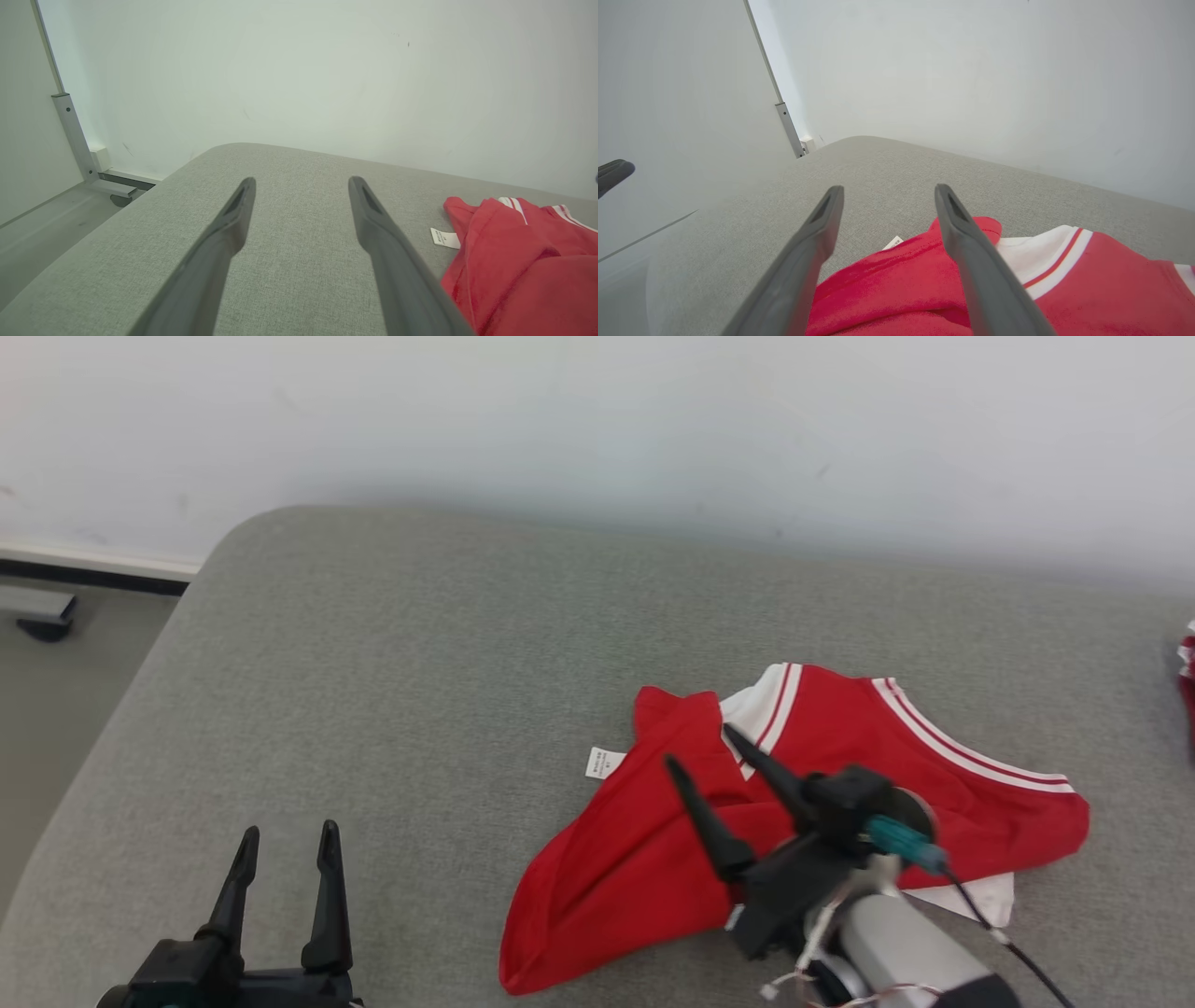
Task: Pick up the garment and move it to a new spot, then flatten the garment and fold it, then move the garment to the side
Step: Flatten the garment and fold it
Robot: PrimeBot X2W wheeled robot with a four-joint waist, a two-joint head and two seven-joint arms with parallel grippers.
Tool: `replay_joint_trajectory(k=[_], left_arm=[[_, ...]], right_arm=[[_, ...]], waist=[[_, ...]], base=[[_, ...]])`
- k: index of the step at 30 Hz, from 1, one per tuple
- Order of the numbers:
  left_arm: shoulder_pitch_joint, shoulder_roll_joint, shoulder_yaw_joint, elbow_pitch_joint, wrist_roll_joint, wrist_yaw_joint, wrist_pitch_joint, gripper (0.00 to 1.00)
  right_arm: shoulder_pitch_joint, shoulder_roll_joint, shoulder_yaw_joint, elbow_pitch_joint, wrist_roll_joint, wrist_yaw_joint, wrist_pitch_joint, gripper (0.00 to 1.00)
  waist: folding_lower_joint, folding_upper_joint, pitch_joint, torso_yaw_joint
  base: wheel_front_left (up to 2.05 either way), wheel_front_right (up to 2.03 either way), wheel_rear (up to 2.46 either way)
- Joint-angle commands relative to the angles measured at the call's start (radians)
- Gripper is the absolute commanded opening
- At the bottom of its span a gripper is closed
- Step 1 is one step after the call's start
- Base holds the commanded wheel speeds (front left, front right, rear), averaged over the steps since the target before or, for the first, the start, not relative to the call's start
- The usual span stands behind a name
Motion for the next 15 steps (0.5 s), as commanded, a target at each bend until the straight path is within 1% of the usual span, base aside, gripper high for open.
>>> replay_joint_trajectory(k=[1,4,8,12,15], left_arm=[[0.014,0.003,0.005,-0.006,0.011,0.001,-0.003,1.00],[0.020,0.005,0.008,-0.008,0.008,0.001,-0.003,1.00],[0.019,0.007,0.010,-0.012,0.009,0.001,-0.003,1.00],[0.017,0.008,0.012,-0.016,0.010,0.001,-0.003,1.00],[0.015,0.008,0.012,-0.019,0.011,0.001,-0.003,1.00]], right_arm=[[0.036,-0.010,-0.038,-0.026,-0.028,-0.003,-0.003,1.00],[0.111,-0.040,-0.163,-0.088,-0.084,-0.003,-0.002,1.00],[0.220,-0.060,-0.304,-0.162,-0.139,-0.003,-0.002,1.00],[0.327,-0.061,-0.428,-0.214,-0.175,-0.003,-0.002,1.00],[0.387,-0.052,-0.499,-0.235,-0.192,-0.003,-0.002,1.00]], waist=[[0.0000,0.0000,-0.009,-0.026],[0.0000,0.0000,-0.009,-0.050],[0.0000,0.0000,-0.006,-0.073],[0.0000,0.0000,-0.001,-0.087],[0.0000,0.0000,0.003,-0.092]], base=[[0.00,0.00,0.00],[0.00,0.00,0.00],[0.00,0.00,0.00],[0.00,0.00,0.00],[0.00,0.00,0.00]])
